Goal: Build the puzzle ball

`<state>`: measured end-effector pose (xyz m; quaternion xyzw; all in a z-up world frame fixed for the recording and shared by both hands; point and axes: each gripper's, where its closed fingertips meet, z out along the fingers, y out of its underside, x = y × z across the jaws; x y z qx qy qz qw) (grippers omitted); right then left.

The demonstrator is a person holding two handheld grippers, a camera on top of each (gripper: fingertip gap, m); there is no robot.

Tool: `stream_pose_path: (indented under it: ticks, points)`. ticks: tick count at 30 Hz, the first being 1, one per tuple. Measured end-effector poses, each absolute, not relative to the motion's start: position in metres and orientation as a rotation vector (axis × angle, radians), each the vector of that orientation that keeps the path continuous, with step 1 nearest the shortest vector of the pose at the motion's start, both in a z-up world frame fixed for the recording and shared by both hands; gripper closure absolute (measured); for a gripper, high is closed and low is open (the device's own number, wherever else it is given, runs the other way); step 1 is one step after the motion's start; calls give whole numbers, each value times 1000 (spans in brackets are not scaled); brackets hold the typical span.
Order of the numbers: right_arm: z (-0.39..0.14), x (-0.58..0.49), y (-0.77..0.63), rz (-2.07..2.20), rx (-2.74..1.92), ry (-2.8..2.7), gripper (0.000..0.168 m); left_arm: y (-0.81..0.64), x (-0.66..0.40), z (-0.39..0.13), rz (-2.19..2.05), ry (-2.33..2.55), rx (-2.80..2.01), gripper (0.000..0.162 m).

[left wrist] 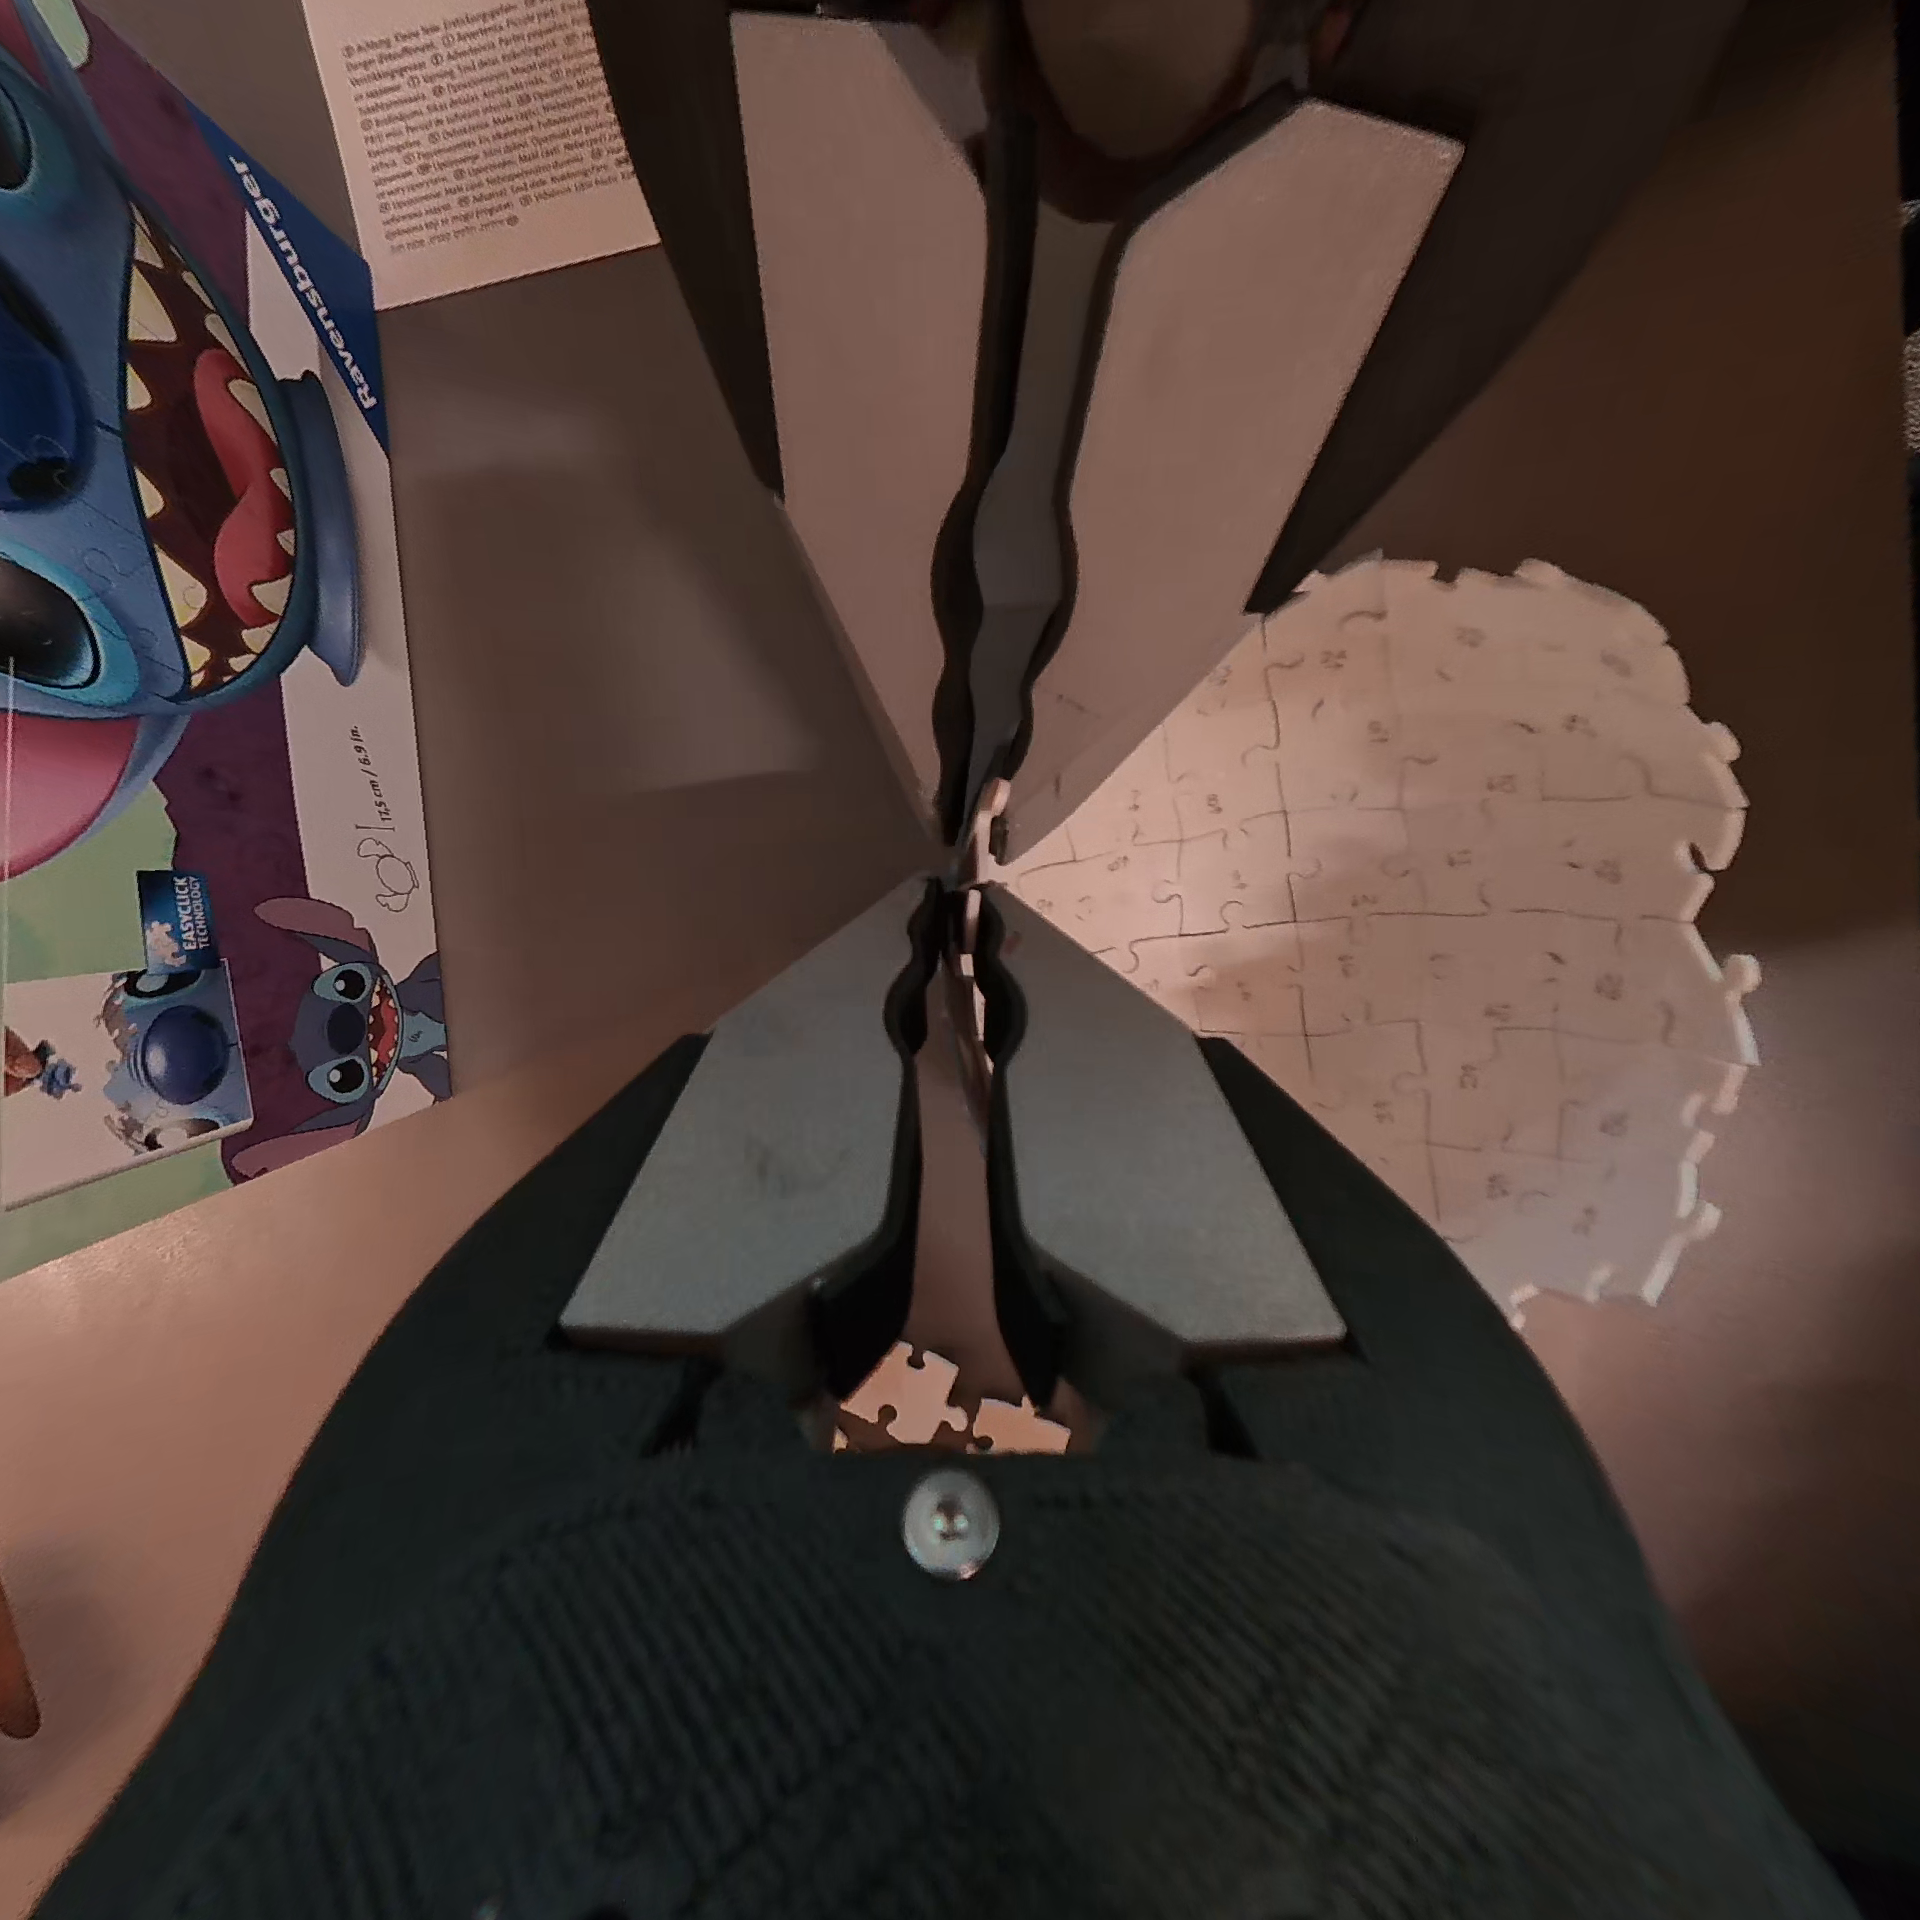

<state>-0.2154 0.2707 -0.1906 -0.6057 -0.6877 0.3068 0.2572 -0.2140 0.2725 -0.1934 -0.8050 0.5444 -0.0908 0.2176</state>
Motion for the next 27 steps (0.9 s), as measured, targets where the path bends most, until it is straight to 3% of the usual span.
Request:
stream_pose_path:
  ticks: [1, 27]
  points:
    - [-191, -215, 271, 826, -1638, -1867, 165, 273, -214, -194, -252, 1508, -2229, 160]
    - [-190, -217, 268, 778, -1566, -1901, 168, 268, -212, -201, -307, 1529, -2258, 158]
